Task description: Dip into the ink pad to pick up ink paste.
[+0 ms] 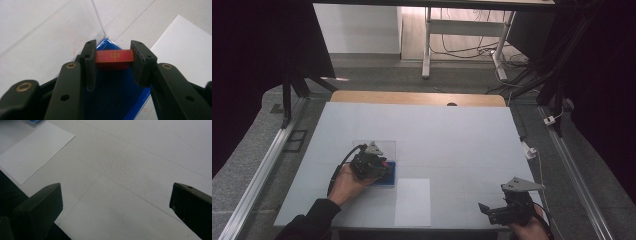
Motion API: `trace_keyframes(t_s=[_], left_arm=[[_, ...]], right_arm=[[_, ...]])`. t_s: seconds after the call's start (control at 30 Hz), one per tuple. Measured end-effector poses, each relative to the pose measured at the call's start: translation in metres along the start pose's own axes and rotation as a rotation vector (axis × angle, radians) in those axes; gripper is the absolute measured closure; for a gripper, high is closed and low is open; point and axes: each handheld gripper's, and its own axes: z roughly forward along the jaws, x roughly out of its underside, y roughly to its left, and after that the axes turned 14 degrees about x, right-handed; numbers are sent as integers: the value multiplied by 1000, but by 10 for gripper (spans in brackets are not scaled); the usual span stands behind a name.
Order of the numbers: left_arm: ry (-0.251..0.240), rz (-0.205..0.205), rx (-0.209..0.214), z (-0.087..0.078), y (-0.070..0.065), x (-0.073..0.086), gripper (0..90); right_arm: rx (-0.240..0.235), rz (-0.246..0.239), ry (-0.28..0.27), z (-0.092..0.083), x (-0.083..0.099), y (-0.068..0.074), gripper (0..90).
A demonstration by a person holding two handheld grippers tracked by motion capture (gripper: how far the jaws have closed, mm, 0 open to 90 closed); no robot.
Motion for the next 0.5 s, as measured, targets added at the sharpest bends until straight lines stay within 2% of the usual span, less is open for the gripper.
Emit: trace_keyframes(t_s=[0.07, 0.2, 0.43, 0.5], left_arm=[[6, 6, -12, 1, -2, -1, 588], [26, 52, -70, 4, -12, -3, 587], [37, 61, -49, 1, -9, -4, 584], [30, 44, -36, -1, -7, -4, 584]], right_arm=[[-1, 1, 2, 0, 0, 0, 0], [-3, -1, 3, 0, 0, 0, 0], [-4, -3, -2, 0, 0, 0, 0], [-5, 0, -4, 0, 0, -1, 0]])
